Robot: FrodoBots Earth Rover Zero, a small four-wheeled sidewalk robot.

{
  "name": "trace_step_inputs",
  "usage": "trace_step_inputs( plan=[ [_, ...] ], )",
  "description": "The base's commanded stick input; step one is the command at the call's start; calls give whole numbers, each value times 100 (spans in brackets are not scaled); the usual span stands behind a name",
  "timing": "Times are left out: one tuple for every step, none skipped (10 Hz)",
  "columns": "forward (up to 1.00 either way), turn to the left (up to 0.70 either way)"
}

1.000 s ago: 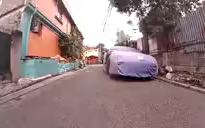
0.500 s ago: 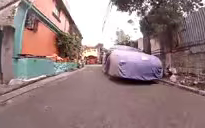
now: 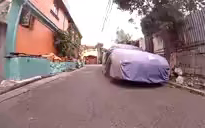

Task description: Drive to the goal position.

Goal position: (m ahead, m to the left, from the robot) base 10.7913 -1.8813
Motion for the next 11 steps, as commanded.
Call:
trace_step_inputs(
  plan=[
    [70, 0],
    [70, 0],
    [70, 22],
    [70, 35],
    [70, 35],
    [70, 0],
    [70, 0],
    [70, 0],
    [70, 0],
    [70, 0],
    [70, 0]
  ],
)
